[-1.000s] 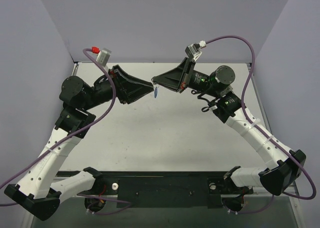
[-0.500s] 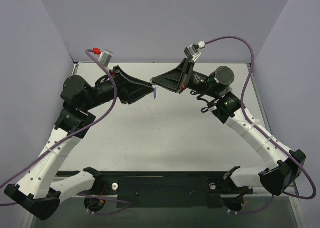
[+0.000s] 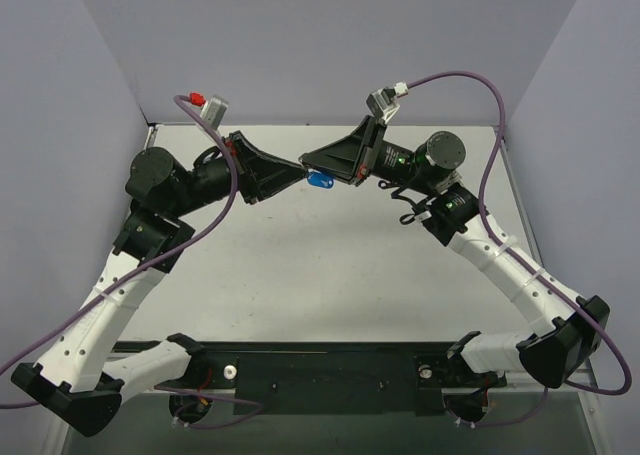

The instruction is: Remove the keys from the keyring

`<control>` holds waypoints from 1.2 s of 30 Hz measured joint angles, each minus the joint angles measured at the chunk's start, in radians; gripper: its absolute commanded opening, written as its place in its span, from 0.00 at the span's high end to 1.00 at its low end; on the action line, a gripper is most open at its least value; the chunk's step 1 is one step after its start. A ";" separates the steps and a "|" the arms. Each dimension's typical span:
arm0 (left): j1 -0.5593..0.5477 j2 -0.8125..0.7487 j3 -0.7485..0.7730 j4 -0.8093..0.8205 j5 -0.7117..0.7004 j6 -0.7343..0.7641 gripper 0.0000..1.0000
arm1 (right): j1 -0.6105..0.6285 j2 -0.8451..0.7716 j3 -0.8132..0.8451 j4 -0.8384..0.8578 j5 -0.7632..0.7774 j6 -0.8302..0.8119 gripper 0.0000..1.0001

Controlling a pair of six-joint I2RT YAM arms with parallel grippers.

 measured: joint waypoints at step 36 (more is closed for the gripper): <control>-0.248 -0.078 -0.106 0.047 -0.613 -0.197 1.00 | 0.053 -0.057 0.004 -0.102 0.252 -0.188 1.00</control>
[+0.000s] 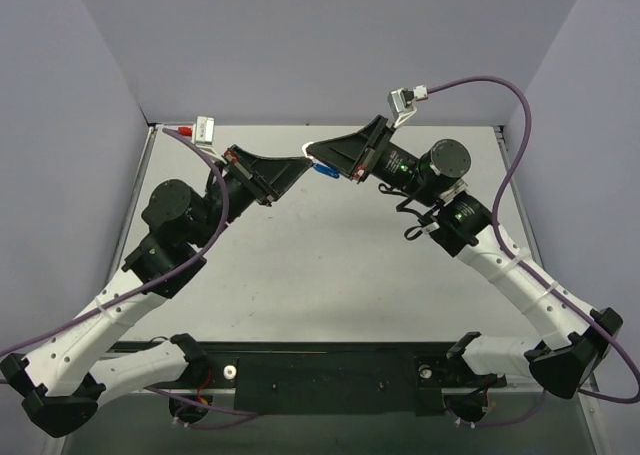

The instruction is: Remove the keys from the keyring

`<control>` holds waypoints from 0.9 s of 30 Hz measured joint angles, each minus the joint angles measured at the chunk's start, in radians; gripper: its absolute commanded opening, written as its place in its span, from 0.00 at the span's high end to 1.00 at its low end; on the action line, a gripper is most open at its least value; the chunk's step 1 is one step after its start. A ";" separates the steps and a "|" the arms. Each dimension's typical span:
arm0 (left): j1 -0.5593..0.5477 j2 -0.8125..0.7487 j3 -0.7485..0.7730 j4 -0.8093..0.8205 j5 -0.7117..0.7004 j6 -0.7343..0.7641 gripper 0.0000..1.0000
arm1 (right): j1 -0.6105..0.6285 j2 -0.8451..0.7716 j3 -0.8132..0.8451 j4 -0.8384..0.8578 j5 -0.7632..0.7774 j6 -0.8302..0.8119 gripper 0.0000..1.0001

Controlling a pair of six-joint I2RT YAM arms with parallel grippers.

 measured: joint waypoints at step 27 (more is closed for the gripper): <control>-0.370 -0.013 -0.172 0.196 -0.802 -0.150 1.00 | 0.124 -0.066 -0.112 -0.028 0.343 -0.131 1.00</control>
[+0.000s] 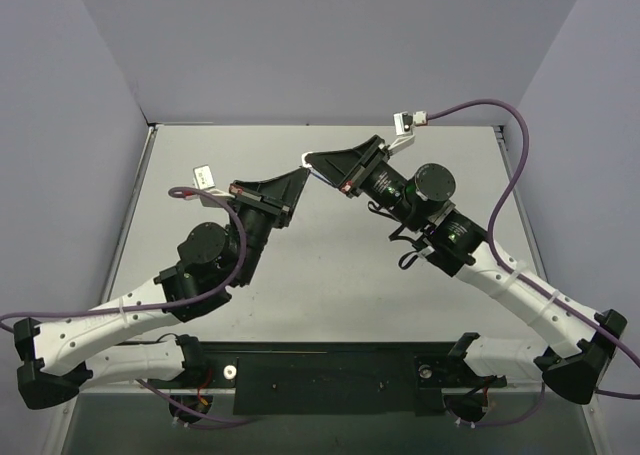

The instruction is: Remove the keys from the keyring

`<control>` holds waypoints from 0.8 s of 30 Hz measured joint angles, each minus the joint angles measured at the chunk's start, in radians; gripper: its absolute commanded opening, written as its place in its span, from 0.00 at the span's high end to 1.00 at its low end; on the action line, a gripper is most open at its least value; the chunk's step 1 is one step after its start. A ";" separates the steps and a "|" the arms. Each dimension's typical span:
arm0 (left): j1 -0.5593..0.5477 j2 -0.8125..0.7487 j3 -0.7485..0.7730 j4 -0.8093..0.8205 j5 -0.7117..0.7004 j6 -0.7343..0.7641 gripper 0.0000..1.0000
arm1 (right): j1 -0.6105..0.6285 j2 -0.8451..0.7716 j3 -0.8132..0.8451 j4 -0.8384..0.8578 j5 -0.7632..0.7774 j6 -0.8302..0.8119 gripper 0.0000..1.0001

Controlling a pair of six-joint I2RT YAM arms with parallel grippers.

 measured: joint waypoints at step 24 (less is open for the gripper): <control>-0.055 0.010 0.001 -0.026 -0.146 -0.030 1.00 | 0.043 -0.079 -0.004 -0.300 0.323 -0.185 1.00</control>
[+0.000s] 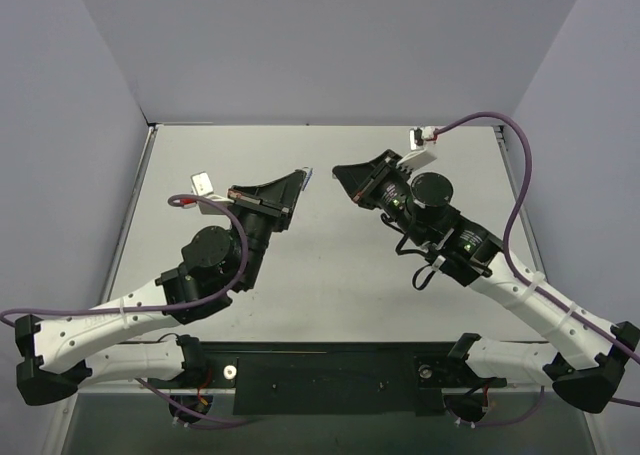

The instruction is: Remove the keys from the keyring

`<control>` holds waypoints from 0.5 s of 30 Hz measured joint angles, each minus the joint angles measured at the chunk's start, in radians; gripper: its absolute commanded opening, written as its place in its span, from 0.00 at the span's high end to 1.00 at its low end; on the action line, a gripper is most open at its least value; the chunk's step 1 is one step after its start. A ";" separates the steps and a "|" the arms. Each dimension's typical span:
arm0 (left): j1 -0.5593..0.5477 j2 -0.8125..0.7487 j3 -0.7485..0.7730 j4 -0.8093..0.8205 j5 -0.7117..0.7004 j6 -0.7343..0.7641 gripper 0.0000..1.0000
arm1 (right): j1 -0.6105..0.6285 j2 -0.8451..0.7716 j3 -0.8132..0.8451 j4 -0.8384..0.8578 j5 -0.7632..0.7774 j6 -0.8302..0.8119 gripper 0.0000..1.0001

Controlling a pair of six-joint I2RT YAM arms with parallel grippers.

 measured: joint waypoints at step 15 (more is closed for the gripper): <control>0.011 -0.091 0.005 -0.114 -0.026 0.100 1.00 | -0.005 -0.067 0.000 -0.198 0.093 -0.099 1.00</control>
